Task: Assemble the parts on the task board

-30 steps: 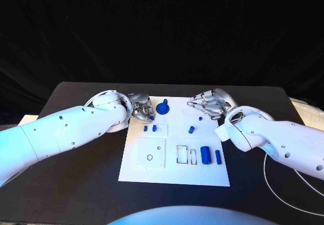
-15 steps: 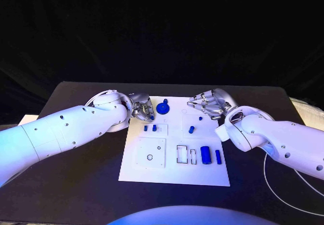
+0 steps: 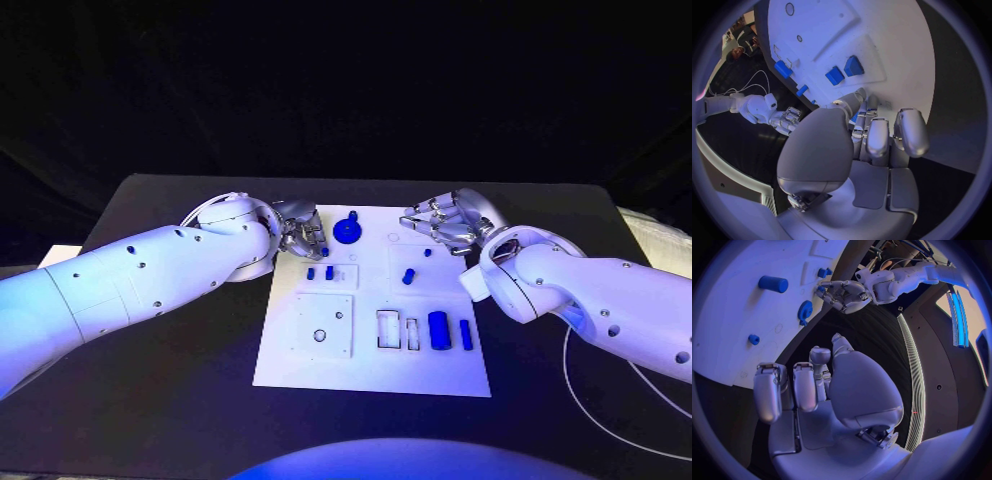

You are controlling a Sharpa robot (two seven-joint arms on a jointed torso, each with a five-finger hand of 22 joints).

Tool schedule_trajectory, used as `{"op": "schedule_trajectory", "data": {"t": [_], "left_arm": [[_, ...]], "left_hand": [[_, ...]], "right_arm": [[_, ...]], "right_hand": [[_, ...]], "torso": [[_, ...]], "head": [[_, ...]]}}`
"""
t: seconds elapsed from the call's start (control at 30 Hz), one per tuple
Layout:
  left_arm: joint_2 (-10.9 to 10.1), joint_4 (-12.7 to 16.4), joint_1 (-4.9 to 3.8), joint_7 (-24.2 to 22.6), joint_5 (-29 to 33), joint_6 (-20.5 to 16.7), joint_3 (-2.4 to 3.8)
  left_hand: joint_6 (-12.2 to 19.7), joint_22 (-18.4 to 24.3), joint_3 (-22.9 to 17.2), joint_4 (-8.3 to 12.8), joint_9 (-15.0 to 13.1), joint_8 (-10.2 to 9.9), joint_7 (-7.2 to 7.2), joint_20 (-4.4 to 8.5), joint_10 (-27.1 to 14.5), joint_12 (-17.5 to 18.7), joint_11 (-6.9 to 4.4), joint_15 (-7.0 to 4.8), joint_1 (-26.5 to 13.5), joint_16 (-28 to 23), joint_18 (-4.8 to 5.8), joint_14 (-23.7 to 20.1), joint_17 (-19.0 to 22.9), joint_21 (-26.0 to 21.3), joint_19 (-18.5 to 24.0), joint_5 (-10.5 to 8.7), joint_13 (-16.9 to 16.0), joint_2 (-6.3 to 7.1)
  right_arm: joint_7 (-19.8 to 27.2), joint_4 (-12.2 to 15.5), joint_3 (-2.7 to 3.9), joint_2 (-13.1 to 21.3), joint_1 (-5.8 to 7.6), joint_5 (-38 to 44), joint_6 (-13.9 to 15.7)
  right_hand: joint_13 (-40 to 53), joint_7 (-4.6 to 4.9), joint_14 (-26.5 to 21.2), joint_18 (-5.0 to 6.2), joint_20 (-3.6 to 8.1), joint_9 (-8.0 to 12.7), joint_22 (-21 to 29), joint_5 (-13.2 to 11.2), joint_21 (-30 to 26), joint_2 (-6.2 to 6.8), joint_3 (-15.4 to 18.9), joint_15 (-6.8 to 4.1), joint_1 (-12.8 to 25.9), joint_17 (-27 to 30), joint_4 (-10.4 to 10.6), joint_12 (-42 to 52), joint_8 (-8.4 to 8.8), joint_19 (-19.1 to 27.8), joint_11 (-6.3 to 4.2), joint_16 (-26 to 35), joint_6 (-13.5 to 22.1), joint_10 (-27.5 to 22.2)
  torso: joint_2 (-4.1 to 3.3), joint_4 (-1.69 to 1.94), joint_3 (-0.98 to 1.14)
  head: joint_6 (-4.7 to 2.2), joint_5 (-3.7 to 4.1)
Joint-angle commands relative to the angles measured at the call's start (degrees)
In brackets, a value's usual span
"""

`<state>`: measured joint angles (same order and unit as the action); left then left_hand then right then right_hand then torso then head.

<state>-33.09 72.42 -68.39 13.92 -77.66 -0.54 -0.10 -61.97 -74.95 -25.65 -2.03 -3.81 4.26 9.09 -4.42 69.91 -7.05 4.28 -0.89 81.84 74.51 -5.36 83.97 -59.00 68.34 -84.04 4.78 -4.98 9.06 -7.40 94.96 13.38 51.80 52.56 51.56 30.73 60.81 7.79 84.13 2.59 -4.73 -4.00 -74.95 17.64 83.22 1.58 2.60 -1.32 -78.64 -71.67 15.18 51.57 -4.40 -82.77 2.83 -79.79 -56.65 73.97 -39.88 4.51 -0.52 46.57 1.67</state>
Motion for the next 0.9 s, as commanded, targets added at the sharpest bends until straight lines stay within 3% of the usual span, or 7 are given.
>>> {"op": "schedule_trajectory", "data": {"t": [0.03,0.27,0.37,0.47,0.6,0.77,0.9], "left_arm": [[-0.1,-0.1,0.05,0.7,0.5,0.9,-0.03],[-1.0,0.3,0.05,-1.0,3.2,-2.2,0.01],[-2.2,0.5,-0.02,-3.6,9.2,-5.7,0.13],[-3.7,0.2,-0.36,-8.5,21.4,-7.6,0.19],[-6.0,0.5,-0.7,-15.2,41.5,-9.4,0.15],[-9.1,2.7,-0.82,-22.6,70.7,-8.8,-0.27],[-12.2,7.0,-0.67,-26.1,81.3,-7.8,-0.45]], "left_hand": [[0.7,-0.8,-0.3,0.0,0.1,-0.4,0.08,-0.51,0.0,0.2,0.32,0.39,-0.5,-0.3,0.83,0.9,0.1,-0.3,-0.1,-0.24,0.0,0.15],[1.6,-0.3,-1.5,0.4,0.1,-0.6,0.69,-0.91,-1.3,1.2,0.94,0.88,-0.2,-0.1,0.65,0.8,0.3,-1.2,0.2,-0.16,0.1,0.09],[1.9,0.7,-2.5,0.8,0.0,-0.6,0.87,-1.13,-1.7,1.5,1.15,1.07,0.3,0.3,0.3,0.8,-0.3,-2.9,0.8,-0.1,0.2,-0.14],[2.1,7.2,-4.4,1.3,0.0,-0.4,1.28,-1.54,-3.4,2.1,1.78,1.43,0.7,-5.5,-1.7,-2.9,9.3,-13.6,4.8,-0.14,0.5,-0.73],[2.3,16.1,-6.6,2.4,-0.1,-0.1,1.7,-1.95,-4.8,1.4,2.19,1.88,1.2,-15.3,-4.35,-10.3,23.6,-28.7,12.1,-0.2,0.7,-1.24],[1.7,19.5,-3.6,0.9,-0.3,0.7,0.99,-2.34,-4.3,-0.5,1.78,1.85,-2.2,-18.5,-5.12,-13.6,28.3,-34.4,15.4,0.03,0.2,-0.3],[-1.0,20.2,-2.3,1.6,-1.0,2.8,-0.11,-1.82,-0.5,-4.5,0.4,0.99,-1.6,-18.5,-5.25,-14.1,28.8,-35.4,15.9,0.82,-1.5,-1.9]], "right_arm": [[0.4,0.0,-0.01,0.0,-0.05,0.2,-0.7],[-1.1,-0.6,-0.01,0.2,-0.1,1.6,-0.9],[-2.0,-1.3,-0.01,0.4,-0.11,3.8,-1.6],[-2.6,-1.5,0.02,1.0,0.13,6.8,-3.8],[-3.4,-2.0,0.03,2.0,1.03,12.5,-8.8],[-5.5,-2.3,0.04,2.9,1.92,25.3,-14.6],[-7.9,-1.8,0.05,3.3,2.16,37.4,-18.1]], "right_hand": [[-0.1,0.05,2.4,0.5,0.09,-0.1,-1.5,0.3,-0.3,-0.47,0.3,-0.22,-0.1,0.1,-0.1,0.1,0.14,0.5,-0.08,0.3,-0.5,-0.2],[-2.5,0.08,2.3,0.51,0.1,-0.1,-1.4,0.3,-0.4,-0.51,0.3,-0.22,-0.5,0.5,-0.3,-3.0,0.22,0.5,-0.07,0.7,-0.4,-1.8],[-12.3,0.45,0.8,1.2,0.13,0.0,1.7,0.1,-2.1,-1.04,-1.4,-0.14,-4.3,4.5,-2.0,-16.4,0.38,2.2,0.12,3.8,0.0,-9.8],[-18.5,0.96,0.1,1.51,-0.14,0.0,3.4,-0.8,-3.2,-0.88,-4.2,0.25,-8.4,7.5,-3.7,-23.8,0.4,3.0,0.74,6.5,0.2,-14.0],[-27.4,1.59,0.1,1.58,-0.84,-0.1,3.7,-1.9,-3.6,0.18,-7.1,1.07,-10.9,8.6,-4.6,-32.5,-0.18,3.2,1.84,7.8,-0.6,-15.8],[-35.9,1.08,0.6,1.16,-1.09,-0.1,1.6,-2.6,-2.3,1.9,-10.4,1.11,-11.4,10.2,-4.9,-37.8,-0.43,1.8,1.65,9.0,-2.6,-13.6],[-41.8,0.38,0.6,1.14,-1.15,0.0,1.6,-5.2,-2.4,3.3,-13.3,1.07,-10.9,11.5,-4.6,-40.4,-0.18,1.7,1.54,10.1,-3.8,-12.3]], "torso": [[0.01,0.01,-0.02],[0.05,0.04,-0.08],[0.11,-0.11,0.03],[0.19,-0.09,0.17],[0.4,-0.07,0.03],[0.44,-0.09,-0.11],[0.32,0.01,-0.23]], "head": [[0.04,0.06],[-0.15,0.07],[-0.3,-0.03],[-0.51,0.14],[-0.66,0.59],[-1.21,1.71],[-2.39,2.66]]}}
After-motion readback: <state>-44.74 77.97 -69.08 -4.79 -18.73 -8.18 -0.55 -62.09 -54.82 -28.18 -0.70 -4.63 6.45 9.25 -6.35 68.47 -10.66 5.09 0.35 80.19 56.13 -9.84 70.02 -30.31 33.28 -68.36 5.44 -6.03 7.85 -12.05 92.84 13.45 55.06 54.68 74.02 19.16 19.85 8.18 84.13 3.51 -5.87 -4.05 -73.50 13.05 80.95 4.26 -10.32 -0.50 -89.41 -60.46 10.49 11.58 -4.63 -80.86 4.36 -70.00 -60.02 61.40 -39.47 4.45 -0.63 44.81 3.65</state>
